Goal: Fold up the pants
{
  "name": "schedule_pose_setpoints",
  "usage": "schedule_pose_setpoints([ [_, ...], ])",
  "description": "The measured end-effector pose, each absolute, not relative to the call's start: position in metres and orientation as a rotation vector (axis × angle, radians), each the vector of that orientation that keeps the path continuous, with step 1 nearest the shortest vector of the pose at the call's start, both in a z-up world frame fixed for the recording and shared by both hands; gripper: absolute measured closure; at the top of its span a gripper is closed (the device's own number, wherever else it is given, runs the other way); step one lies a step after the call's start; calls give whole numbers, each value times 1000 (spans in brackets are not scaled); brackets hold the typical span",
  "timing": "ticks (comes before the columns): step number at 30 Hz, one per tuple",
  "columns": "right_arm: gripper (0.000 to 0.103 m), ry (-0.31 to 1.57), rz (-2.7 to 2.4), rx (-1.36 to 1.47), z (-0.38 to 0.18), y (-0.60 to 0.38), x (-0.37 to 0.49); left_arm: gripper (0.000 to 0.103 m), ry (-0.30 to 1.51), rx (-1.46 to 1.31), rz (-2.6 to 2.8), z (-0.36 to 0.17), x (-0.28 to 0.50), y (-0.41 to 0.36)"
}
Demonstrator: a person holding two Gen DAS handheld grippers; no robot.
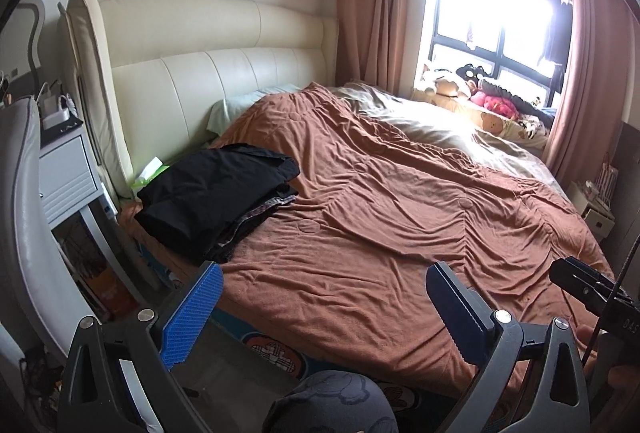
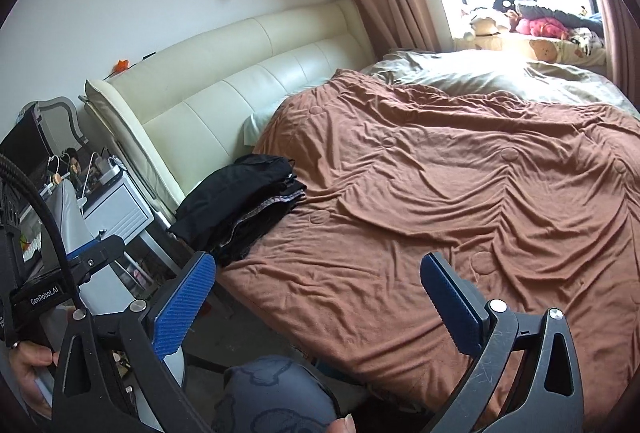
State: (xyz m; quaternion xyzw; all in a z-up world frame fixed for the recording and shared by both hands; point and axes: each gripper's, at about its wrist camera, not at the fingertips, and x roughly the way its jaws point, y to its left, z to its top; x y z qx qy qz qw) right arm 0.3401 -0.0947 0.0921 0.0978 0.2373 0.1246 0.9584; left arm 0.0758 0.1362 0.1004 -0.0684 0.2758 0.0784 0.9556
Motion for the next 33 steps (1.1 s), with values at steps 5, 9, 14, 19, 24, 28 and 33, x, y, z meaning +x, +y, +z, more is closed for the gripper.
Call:
schedule_pose_setpoints([
  [5,0,451,209,161,90,-94,302,0,548,-127,134,97,52,120],
  [9,0,457,199,140,88,-90,277,0,542,-111,109,92,34,108],
  [14,0,479,177,94,83,-89,250,1,517,-89,55,84,14,93],
  [19,0,475,156,84,81,-91,219,1,501,-64,19,76,-5,77],
  [24,0,455,120,81,79,-94,191,1,469,-56,-16,73,-25,66],
  [28,0,447,105,82,75,-94,171,1,443,-53,-36,71,-41,61],
  [33,0,449,95,102,67,-97,154,1,427,-39,-54,67,-52,58],
])
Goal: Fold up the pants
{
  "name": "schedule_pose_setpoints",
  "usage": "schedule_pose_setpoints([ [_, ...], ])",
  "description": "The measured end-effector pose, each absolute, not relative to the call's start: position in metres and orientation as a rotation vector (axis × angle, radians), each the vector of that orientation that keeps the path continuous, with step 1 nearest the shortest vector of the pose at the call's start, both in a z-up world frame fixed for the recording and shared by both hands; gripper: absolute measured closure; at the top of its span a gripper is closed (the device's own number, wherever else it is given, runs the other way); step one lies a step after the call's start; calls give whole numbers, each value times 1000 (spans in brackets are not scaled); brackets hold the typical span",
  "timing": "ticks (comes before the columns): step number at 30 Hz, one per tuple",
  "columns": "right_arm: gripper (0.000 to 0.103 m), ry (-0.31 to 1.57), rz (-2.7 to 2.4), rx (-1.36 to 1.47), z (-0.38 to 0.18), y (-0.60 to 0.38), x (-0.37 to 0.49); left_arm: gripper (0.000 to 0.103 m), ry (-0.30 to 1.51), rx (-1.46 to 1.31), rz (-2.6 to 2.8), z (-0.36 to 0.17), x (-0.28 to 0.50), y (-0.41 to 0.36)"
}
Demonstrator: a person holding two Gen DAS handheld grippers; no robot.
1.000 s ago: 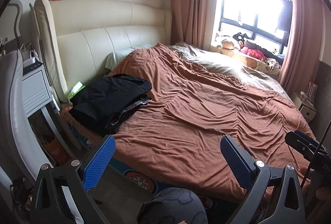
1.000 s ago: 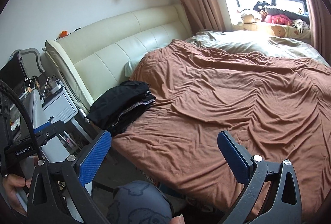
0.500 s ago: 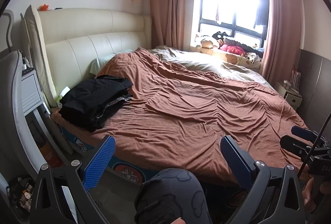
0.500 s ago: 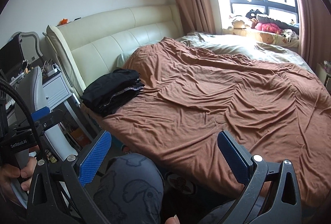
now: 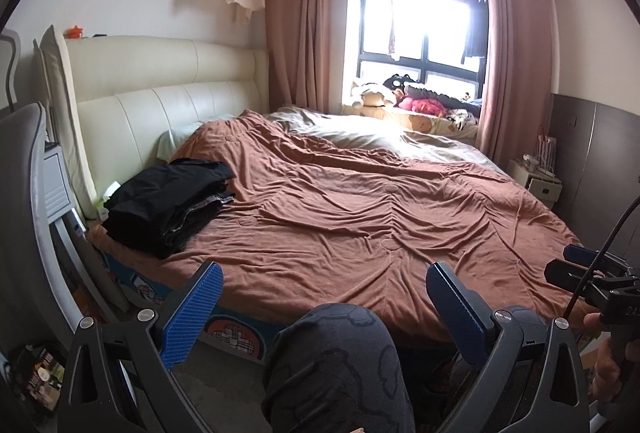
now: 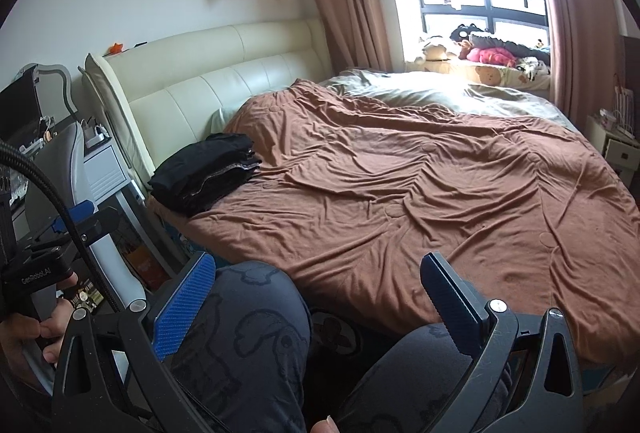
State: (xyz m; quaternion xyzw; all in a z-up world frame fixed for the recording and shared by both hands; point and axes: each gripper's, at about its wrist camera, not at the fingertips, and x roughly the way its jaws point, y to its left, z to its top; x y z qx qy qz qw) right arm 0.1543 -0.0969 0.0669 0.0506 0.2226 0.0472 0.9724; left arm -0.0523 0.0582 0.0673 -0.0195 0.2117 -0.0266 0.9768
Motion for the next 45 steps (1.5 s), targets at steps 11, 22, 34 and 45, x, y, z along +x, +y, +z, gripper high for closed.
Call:
schedule_pose_setpoints([
  [11,0,420,78,100,67,-93,136,1,415,-50,-42,60,-56,68],
  [22,0,427,74,94,56,-85,149,1,400,-71,-28,59,-52,79],
  [34,0,420,76,85,56,-90,146,0,411,-66,-11,56,-53,81],
  [45,0,428,57,84,56,-96,146,0,412,-53,-15,55,-54,83],
])
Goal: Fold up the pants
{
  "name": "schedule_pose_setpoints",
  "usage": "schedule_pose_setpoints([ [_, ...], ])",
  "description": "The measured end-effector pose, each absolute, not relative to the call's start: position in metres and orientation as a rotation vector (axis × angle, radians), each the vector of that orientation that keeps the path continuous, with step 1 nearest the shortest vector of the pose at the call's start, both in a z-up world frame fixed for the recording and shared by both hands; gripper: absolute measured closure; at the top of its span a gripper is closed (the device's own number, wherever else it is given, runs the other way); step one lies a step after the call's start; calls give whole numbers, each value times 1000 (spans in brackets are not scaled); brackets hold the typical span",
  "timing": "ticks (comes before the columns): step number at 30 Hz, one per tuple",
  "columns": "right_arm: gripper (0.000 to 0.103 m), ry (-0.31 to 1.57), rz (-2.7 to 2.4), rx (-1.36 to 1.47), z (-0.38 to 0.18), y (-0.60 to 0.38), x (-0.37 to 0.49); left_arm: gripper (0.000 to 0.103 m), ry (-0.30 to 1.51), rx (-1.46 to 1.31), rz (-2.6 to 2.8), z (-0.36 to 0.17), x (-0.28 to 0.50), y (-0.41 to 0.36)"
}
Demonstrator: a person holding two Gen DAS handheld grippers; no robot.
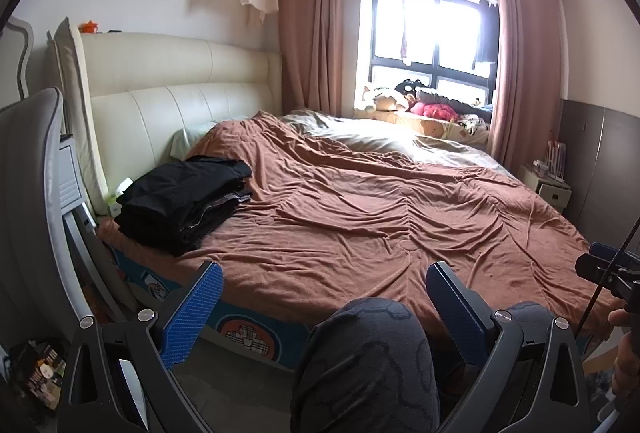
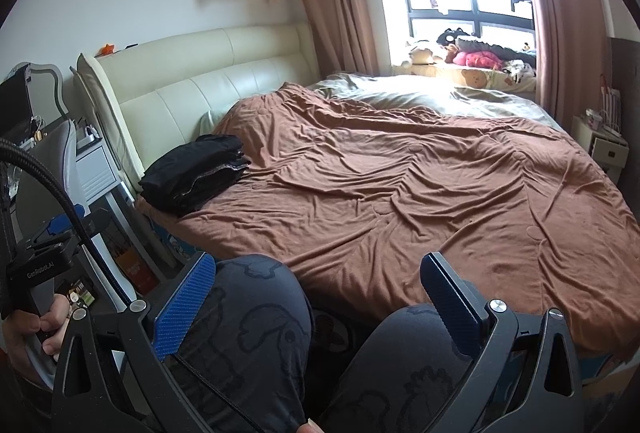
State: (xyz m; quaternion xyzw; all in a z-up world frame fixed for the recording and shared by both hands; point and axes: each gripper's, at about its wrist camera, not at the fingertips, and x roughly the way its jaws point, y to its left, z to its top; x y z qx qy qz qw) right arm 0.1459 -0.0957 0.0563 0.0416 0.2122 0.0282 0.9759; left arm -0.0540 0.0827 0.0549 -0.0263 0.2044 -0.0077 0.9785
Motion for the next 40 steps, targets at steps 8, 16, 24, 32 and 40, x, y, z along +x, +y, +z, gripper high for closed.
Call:
schedule_pose_setpoints([
  [8,0,423,45,86,58,-98,143,1,417,-43,-25,55,-54,81],
  [16,0,424,44,81,56,-98,144,1,418,-45,-23,55,-54,81],
  [24,0,420,39,73,56,-102,143,0,414,-43,-17,55,-56,81],
  [32,0,421,46,63,56,-104,143,0,409,-36,-21,56,-57,79],
  [40,0,419,48,61,57,-105,143,0,407,-38,-21,57,-57,80],
])
